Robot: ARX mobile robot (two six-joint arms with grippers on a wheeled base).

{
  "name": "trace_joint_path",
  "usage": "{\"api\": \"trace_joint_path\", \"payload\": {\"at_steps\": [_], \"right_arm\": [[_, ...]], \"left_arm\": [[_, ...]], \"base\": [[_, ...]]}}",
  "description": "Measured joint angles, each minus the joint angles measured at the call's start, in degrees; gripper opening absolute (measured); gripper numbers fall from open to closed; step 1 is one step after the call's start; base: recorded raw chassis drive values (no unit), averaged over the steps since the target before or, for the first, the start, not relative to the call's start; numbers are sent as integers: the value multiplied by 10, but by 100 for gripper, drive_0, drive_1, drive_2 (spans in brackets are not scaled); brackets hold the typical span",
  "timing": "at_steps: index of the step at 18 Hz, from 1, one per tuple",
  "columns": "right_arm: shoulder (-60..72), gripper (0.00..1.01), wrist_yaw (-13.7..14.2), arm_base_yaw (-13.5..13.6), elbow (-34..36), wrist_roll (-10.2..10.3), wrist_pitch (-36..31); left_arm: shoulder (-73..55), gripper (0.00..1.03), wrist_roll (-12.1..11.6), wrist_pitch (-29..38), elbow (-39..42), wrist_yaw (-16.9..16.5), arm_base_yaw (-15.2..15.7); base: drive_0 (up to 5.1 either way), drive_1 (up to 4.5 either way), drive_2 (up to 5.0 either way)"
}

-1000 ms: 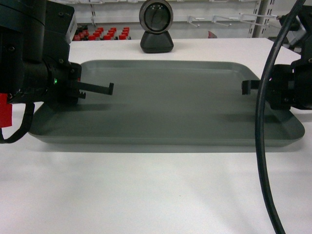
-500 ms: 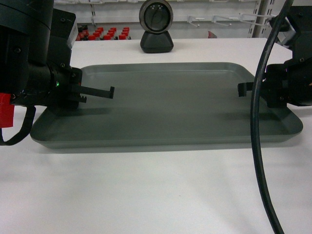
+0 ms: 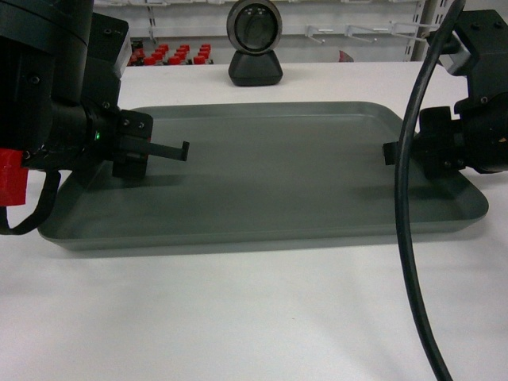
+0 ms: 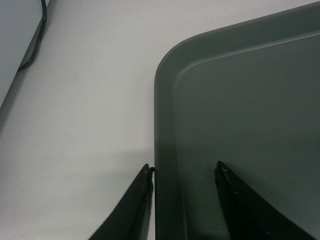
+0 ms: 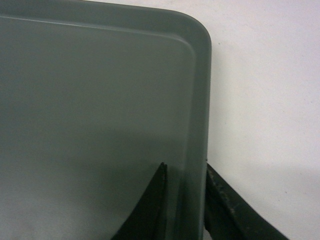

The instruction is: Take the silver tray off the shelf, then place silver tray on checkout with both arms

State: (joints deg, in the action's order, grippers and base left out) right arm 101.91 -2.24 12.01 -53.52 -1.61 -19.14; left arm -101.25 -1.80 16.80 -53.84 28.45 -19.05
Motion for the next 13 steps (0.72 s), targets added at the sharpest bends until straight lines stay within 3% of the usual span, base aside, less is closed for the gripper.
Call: {"api": "trace_joint_path", "payload": {"at_steps": [2, 6, 8, 9, 13], "right_arm": [[-1, 43, -5, 1, 0, -11, -4], [-17, 83, -4, 1, 0, -9, 1], [-28, 96, -4, 1, 0, -1, 3], [-37, 100, -9, 1, 0, 16, 7], [-91, 98, -17, -1, 0, 62, 12]], "left_arm": [[0, 61, -2, 17, 0, -5, 0], [7, 100, 2, 56, 3, -27, 0], [13, 97, 3, 78, 9, -31, 0], [26, 98, 5, 84, 13, -41, 1], [89, 98, 30, 72, 17, -56, 10]], "base": [[0, 0, 0], [0, 0, 0], [0, 0, 0], [0, 0, 0], [0, 0, 0]]}}
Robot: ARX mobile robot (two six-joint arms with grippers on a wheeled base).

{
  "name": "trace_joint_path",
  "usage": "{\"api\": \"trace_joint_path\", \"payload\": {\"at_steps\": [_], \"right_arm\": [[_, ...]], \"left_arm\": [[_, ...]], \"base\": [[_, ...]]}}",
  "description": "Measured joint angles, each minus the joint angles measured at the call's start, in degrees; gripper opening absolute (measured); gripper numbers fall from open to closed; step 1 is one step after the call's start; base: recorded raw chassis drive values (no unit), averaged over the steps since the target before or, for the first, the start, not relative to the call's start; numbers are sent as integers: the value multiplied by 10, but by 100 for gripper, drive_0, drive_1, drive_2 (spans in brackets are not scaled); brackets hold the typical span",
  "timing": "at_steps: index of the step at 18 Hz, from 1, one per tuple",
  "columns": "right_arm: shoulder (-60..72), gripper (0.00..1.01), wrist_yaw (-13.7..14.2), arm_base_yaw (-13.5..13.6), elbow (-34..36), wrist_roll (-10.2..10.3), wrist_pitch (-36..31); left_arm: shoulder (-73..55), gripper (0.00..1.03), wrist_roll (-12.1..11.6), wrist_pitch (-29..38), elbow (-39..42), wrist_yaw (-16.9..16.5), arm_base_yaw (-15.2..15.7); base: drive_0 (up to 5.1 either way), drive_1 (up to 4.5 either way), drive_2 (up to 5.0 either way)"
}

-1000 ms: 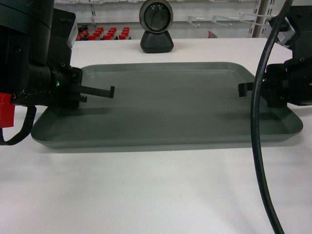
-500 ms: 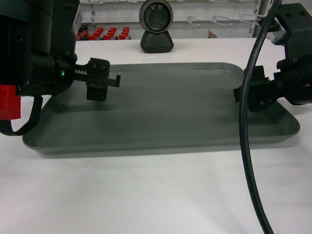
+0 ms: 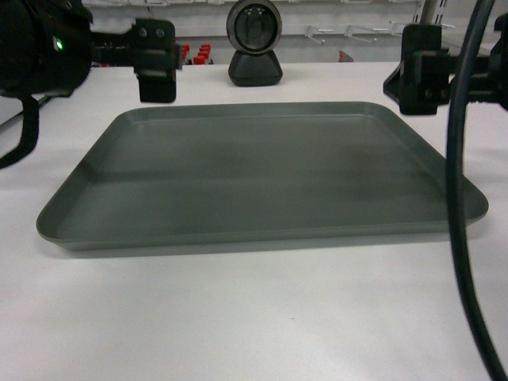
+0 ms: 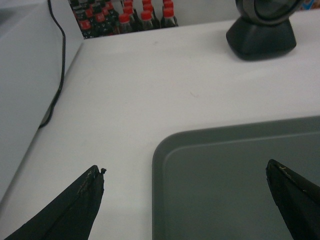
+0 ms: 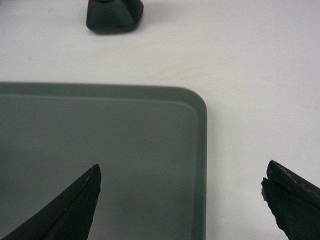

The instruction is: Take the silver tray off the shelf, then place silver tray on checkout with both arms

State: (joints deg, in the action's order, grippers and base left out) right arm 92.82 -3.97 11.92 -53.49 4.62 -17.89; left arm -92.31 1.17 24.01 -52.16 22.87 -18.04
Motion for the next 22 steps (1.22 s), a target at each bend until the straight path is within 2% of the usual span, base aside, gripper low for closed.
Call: {"api": "trace_joint_path", "payload": {"at_steps": [2, 4, 5, 8, 11, 12, 13, 14, 15, 20, 22], "right_arm": [[-32, 98, -4, -6, 0, 15, 1], [-72, 98, -10, -20, 0, 23, 6], [-93, 98, -14, -27, 0, 25, 12], [-173, 98, -24, -45, 0, 40, 35], [-246, 98, -31, -44, 23, 63, 70], [-257, 96, -5, -38, 30, 59, 50], [-290, 82, 85, -25, 85, 18, -25], [-334, 66, 121, -28, 162, -18, -64], [-366, 49, 120, -38, 226, -32, -84], [-398, 29, 110, -50, 290, -39, -106], [-432, 7, 99, -62, 336, -42, -120]], "left_arm": [[45, 98, 16, -16, 2, -11, 10], [115, 98, 50, -60, 8, -35, 25], [143, 98, 60, -65, 17, -37, 29], [239, 98, 76, -113, 54, -45, 54], [302, 98, 59, -137, 80, -41, 75], [310, 94, 44, -90, 94, -73, 85], [342, 79, 18, -19, 151, -136, 101], [378, 63, 5, 14, 219, -158, 113], [400, 46, -1, 33, 269, -167, 123], [432, 26, -2, 47, 319, -180, 130], [462, 5, -2, 55, 357, -192, 144]], "base": [[0, 0, 0], [0, 0, 0], [0, 0, 0], [0, 0, 0], [0, 0, 0], [0, 0, 0], [0, 0, 0], [0, 0, 0], [0, 0, 0], [0, 0, 0], [0, 0, 0]]}}
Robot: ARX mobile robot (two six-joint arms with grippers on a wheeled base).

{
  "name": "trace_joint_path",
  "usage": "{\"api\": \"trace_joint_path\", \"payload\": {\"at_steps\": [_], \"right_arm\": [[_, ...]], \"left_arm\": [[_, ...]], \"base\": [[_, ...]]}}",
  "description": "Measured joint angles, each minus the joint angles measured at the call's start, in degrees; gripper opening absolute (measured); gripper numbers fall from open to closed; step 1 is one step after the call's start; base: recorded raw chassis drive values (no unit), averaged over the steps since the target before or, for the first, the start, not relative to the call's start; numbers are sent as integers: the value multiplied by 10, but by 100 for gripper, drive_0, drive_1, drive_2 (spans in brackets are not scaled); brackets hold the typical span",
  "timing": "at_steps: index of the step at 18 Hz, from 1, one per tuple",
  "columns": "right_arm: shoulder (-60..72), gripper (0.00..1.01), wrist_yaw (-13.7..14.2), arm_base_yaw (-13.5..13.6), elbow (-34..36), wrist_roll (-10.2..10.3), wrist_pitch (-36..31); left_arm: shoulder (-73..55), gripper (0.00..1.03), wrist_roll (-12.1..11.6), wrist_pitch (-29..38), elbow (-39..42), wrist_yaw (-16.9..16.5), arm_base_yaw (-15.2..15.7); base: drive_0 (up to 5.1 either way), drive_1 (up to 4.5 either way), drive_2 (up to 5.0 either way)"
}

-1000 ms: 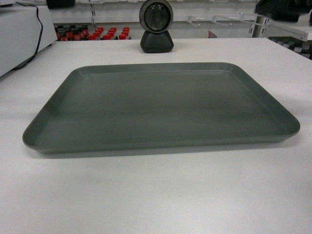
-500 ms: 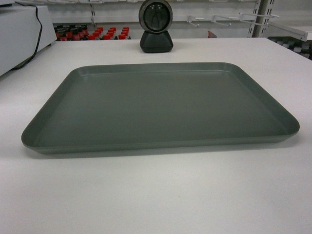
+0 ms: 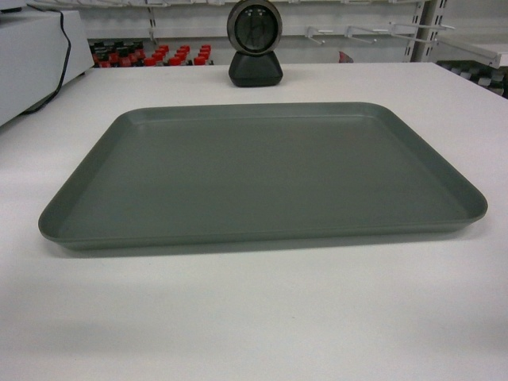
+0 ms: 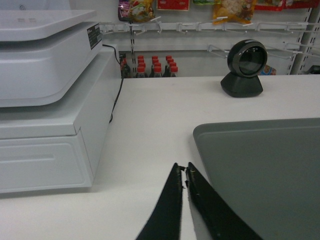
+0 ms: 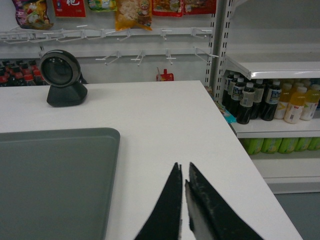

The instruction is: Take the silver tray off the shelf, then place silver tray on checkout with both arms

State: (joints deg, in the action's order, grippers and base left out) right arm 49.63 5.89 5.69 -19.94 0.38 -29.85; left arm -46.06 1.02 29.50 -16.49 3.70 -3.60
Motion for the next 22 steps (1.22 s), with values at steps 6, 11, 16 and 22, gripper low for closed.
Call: {"api": "trace_joint_path", "payload": {"at_steps": [6, 11, 16, 22], "right_arm": [[-87, 2, -53, -61, 95, -2, -5], [-167, 2, -58, -57, 143, -2, 28], [-244, 2, -58, -57, 171, -2, 76], [-295, 2, -58, -57, 192, -2, 100]], "left_arm": [[84, 2, -2, -7, 78, -37, 35], [162, 2, -2, -44, 120, -37, 35], [235, 2, -2, -93, 140, -37, 35], [290, 2, -3, -123, 160, -37, 35]], "base": [[0, 0, 0], [0, 0, 0], [0, 0, 0], [0, 0, 0]]}}
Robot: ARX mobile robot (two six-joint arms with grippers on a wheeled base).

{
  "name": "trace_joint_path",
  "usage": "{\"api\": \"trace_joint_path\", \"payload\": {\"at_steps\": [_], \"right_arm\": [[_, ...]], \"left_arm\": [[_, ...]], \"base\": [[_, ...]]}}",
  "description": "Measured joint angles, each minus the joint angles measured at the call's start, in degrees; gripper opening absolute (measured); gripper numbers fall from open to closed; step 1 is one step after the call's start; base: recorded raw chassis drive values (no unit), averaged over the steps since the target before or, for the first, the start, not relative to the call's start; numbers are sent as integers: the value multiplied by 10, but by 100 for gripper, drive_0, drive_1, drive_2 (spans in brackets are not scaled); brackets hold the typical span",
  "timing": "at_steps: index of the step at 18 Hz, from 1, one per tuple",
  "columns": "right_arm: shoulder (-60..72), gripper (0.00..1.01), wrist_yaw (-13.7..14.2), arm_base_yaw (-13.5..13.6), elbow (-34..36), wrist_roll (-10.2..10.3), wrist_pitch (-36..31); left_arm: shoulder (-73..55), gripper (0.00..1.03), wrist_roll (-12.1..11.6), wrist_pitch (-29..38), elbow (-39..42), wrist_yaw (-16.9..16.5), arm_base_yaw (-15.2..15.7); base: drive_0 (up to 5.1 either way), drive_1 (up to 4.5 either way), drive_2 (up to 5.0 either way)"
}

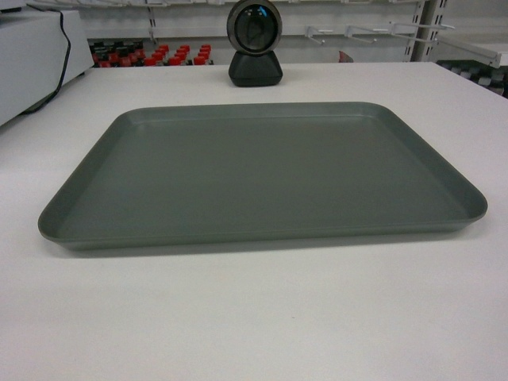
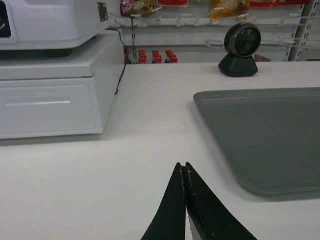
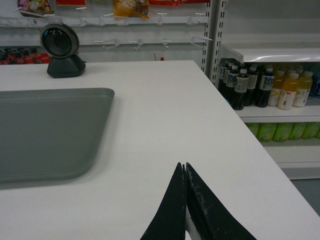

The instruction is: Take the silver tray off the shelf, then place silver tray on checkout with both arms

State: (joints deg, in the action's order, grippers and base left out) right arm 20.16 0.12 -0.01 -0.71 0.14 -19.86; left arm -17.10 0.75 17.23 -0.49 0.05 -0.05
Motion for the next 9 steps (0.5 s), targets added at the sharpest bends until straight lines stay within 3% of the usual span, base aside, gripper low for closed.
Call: {"api": "trace_joint_path", "payload": {"at_steps": [8, 9], "right_arm": [[-91, 2, 0, 0, 0, 0, 88], [-100, 2, 0, 0, 0, 0, 95]], "left_arm": [[76, 2, 0, -80, 0, 0, 0], [127, 2, 0, -158, 0, -1, 0]], "base": [[0, 0, 0], [0, 0, 0]]}}
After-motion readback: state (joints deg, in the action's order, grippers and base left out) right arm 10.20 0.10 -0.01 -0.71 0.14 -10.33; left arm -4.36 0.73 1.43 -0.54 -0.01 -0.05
